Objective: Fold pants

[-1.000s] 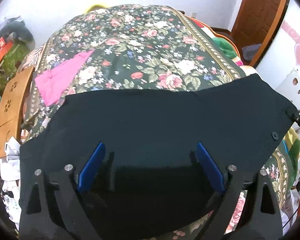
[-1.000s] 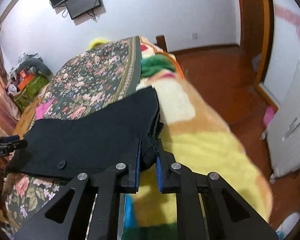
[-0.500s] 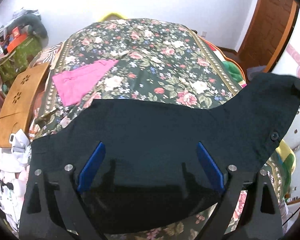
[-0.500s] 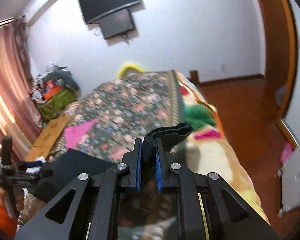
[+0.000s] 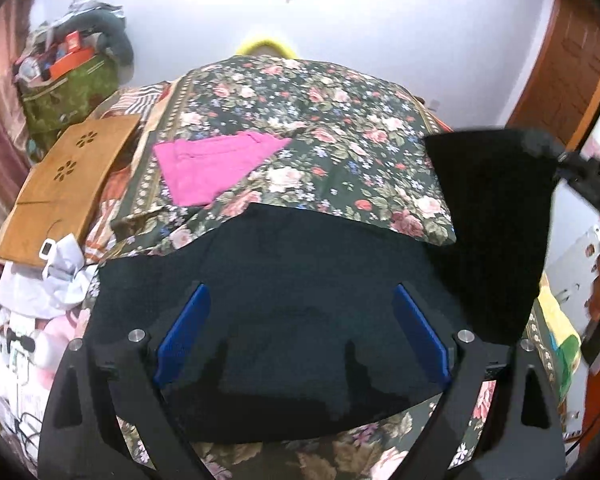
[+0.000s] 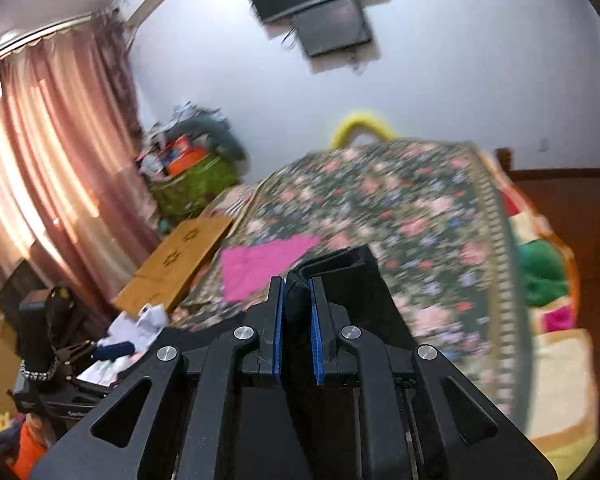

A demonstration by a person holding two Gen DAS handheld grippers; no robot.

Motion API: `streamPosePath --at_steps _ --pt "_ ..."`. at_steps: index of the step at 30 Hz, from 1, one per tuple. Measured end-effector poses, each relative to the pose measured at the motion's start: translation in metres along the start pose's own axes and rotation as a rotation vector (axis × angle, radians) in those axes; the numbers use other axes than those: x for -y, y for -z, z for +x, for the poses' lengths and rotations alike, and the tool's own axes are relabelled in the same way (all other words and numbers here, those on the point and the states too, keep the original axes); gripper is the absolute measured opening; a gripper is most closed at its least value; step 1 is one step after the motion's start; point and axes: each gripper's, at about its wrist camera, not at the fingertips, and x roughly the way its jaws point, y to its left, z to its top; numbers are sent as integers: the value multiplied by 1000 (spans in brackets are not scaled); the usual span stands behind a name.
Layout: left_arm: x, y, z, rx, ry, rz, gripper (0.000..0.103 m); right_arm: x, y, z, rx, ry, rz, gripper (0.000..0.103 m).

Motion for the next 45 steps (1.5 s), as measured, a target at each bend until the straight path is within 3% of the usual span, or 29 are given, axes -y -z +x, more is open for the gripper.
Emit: streamPosePath --at_steps 6,17,22,27,29,35,37,42,45 --pt "-18 8 -4 -7 -20 -38 94 -35 47 53 -179 -92 -34 10" --pt "-28 20 8 -53 -15 -74 94 -54 105 80 -399 -124 -101 12" --pt "-20 19 10 -57 -11 -54 94 -51 107 75 -435 -157 -70 17" --pt "-10 13 15 -67 -6 -27 94 -52 106 53 -432 -182 -122 38" --pt "-4 10 20 -72 -4 -12 94 -48 103 41 -396 -144 -152 44" --pt "16 1 44 -120 60 21 94 -16 95 13 -318 0 -188 46" --pt "22 0 54 -152 84 28 90 -3 95 7 -306 42 -181 46" --pt "36 6 90 -287 136 24 61 39 103 2 -317 89 -80 46" --pt "42 13 99 -327 192 14 53 53 115 4 -338 94 -41 46"
